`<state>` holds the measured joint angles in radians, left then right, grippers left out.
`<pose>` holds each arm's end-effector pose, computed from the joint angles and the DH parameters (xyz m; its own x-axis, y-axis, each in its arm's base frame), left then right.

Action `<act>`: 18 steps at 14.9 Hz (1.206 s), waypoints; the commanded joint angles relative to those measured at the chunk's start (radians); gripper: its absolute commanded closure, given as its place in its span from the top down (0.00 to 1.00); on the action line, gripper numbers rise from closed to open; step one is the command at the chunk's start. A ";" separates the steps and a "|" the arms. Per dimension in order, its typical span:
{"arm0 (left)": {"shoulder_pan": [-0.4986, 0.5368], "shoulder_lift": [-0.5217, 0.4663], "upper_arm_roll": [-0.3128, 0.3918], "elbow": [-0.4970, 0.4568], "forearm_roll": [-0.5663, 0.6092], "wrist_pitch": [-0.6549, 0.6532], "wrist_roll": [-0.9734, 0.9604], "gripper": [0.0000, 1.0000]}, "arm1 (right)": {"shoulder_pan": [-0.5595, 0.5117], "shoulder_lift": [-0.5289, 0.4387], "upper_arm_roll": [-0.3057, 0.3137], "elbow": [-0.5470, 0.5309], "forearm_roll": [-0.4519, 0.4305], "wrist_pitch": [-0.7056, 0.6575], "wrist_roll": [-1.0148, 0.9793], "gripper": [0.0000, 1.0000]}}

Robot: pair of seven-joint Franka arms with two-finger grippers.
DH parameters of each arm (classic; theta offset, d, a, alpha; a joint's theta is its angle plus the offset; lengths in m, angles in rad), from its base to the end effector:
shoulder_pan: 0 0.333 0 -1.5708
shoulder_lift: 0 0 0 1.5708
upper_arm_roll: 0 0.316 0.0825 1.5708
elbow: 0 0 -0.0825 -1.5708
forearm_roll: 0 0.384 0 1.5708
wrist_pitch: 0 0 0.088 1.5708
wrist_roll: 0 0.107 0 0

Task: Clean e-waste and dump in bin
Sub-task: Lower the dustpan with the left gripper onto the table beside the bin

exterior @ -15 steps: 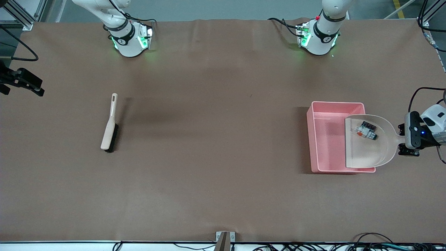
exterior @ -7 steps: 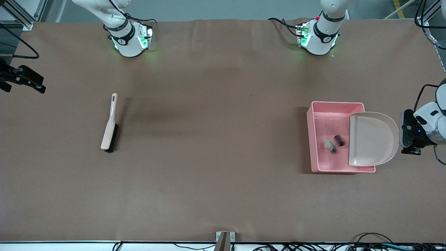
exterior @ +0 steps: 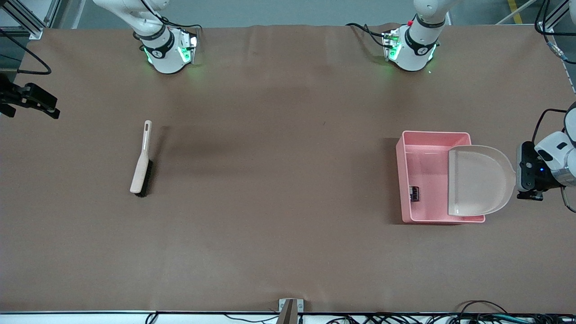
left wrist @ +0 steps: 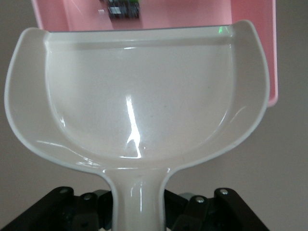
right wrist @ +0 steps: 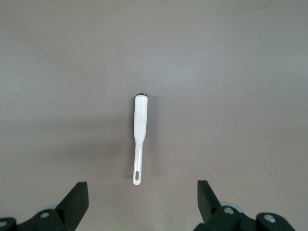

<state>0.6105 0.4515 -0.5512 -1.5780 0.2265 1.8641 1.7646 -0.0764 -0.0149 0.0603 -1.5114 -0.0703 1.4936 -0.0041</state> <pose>0.6526 0.1028 0.4007 -0.1742 -0.9839 0.0390 -0.9802 0.1770 0.0886 0.5421 -0.0164 0.6540 0.9998 -0.0174 -0.0030 -0.0172 -0.9973 0.0709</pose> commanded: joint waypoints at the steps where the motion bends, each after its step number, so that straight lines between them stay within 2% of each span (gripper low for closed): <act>1: -0.067 -0.008 0.017 0.013 -0.149 0.004 -0.013 0.01 | -0.002 -0.002 0.003 0.008 0.004 -0.004 -0.008 1.00; 5: -0.141 0.038 0.014 0.010 -0.271 0.121 -0.027 0.01 | -0.002 -0.002 0.003 0.007 0.004 -0.003 -0.008 1.00; 9: -0.254 0.049 0.008 0.003 -0.297 0.223 -0.120 0.01 | -0.002 -0.002 0.003 0.007 0.001 -0.003 -0.008 1.00; 15: -0.412 0.163 0.008 -0.013 -0.329 0.392 -0.160 0.02 | 0.000 -0.002 0.003 0.007 0.000 -0.001 -0.008 1.00; 18: -0.463 0.242 0.010 -0.013 -0.378 0.426 -0.162 0.02 | 0.013 -0.002 0.004 0.007 0.000 -0.003 -0.007 1.00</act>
<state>0.1729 0.6513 -0.5451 -1.5981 -0.1118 2.2674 1.6008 -0.0730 -0.0148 0.0620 -1.5103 -0.0704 1.4944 -0.0054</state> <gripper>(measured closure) 0.978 0.000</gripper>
